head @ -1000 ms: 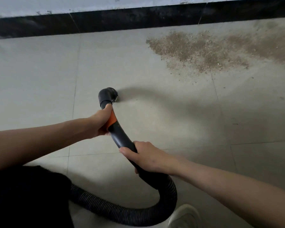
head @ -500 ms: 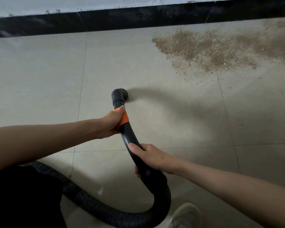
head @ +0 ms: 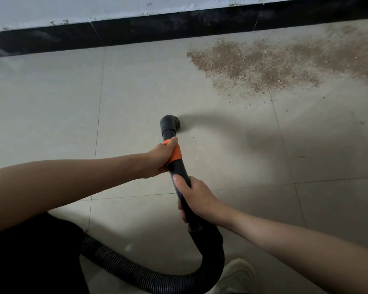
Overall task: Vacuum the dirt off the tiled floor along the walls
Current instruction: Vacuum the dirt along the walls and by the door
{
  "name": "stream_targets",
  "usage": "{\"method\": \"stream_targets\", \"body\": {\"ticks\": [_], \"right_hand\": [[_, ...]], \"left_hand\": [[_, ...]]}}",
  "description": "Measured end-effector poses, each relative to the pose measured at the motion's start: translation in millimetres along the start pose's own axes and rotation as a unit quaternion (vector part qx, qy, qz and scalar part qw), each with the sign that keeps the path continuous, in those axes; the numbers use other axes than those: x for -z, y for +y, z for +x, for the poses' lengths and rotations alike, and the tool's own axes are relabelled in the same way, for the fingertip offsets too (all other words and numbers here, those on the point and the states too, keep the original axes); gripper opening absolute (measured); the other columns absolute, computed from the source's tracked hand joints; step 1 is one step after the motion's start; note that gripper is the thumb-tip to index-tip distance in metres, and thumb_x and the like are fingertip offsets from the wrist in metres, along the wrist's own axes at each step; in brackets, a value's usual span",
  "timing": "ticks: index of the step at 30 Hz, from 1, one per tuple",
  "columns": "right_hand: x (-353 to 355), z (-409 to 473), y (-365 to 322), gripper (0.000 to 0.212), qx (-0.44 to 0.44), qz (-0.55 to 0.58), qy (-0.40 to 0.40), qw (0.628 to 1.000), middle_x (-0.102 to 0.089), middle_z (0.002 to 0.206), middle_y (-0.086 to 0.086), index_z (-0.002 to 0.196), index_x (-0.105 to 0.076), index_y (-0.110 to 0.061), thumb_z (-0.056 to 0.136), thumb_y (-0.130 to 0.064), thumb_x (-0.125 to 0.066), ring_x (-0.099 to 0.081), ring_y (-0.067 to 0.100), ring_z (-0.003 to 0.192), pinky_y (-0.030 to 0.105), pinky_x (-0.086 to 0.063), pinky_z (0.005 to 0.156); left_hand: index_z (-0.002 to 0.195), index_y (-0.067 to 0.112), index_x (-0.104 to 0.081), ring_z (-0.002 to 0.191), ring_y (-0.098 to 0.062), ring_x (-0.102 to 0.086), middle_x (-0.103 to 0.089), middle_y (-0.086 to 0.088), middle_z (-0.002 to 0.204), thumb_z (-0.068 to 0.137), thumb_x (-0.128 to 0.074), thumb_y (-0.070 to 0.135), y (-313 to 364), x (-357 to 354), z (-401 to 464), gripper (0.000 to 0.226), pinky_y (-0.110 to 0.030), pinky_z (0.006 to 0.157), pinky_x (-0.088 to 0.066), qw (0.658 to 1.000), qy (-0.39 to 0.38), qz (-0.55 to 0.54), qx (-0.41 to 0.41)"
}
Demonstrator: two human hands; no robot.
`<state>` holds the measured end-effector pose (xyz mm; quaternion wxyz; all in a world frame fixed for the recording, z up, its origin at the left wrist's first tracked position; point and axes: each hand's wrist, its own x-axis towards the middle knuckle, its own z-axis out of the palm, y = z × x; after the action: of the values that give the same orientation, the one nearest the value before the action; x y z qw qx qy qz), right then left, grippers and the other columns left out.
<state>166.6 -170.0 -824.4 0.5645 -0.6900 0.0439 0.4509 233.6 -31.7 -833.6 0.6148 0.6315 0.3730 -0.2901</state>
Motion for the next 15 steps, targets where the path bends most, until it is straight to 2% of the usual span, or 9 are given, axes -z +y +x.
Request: {"method": "stream_targets", "body": {"ticks": [4, 7, 10, 13, 15], "right_hand": [[12.9, -9.0, 4.5, 0.039, 0.011, -0.003, 0.075, 0.997, -0.057, 0.059, 0.003, 0.085, -0.046, -0.01, 0.099, -0.046, -0.043, -0.056, 0.018, 0.041, 0.027, -0.048, 0.044], [22.6, -16.0, 11.6, 0.038, 0.002, 0.035, 0.133, 0.99, -0.055, 0.057, 0.003, 0.083, -0.047, -0.009, 0.099, -0.044, -0.044, -0.052, 0.017, 0.037, 0.023, -0.043, 0.039], [32.5, -19.9, 17.2, 0.038, -0.006, 0.057, 0.179, 0.982, -0.054, 0.054, 0.003, 0.085, -0.049, -0.008, 0.1, -0.043, -0.044, -0.05, 0.016, 0.036, 0.023, -0.043, 0.038], [42.9, -21.6, 17.3, 0.037, -0.015, 0.081, 0.193, 0.978, -0.053, 0.052, 0.003, 0.085, -0.048, -0.01, 0.102, -0.042, -0.04, -0.05, 0.017, 0.036, 0.023, -0.042, 0.038], [47.2, -21.2, 16.6, 0.038, -0.023, 0.088, 0.177, 0.98, -0.054, 0.052, 0.004, 0.086, -0.048, -0.01, 0.102, -0.042, -0.038, -0.051, 0.019, 0.037, 0.024, -0.043, 0.039]], "left_hand": [[0.09, 0.009, -0.048, 0.073, -0.017, -0.054, -0.051, -0.005, 0.082, 0.098, -0.039, 0.046, 8.4, -27.5, 7.9, 0.038, -0.029, 0.072, -0.05, 0.998, -0.031, 0.049, -0.021], [0.09, 0.01, -0.049, 0.074, -0.016, -0.055, -0.052, -0.005, 0.084, 0.097, -0.039, 0.049, 14.5, -51.8, 11.9, 0.04, -0.028, 0.071, -0.051, 0.993, -0.053, 0.096, -0.037], [0.099, 0.007, -0.049, 0.073, -0.016, -0.055, -0.052, -0.005, 0.083, 0.097, -0.038, 0.05, 21.4, -76.2, 13.0, 0.044, -0.028, 0.072, -0.05, 0.987, -0.077, 0.134, -0.048], [0.099, 0.007, -0.049, 0.075, -0.018, -0.054, -0.051, -0.005, 0.084, 0.097, -0.037, 0.05, 26.6, -93.1, 13.0, 0.044, -0.033, 0.081, -0.05, 0.983, -0.078, 0.157, -0.061], [0.107, 0.005, -0.049, 0.078, -0.02, -0.055, -0.052, -0.006, 0.088, 0.097, -0.037, 0.049, 26.5, -95.4, 12.6, 0.047, -0.035, 0.085, -0.051, 0.984, -0.065, 0.153, -0.064]]}}
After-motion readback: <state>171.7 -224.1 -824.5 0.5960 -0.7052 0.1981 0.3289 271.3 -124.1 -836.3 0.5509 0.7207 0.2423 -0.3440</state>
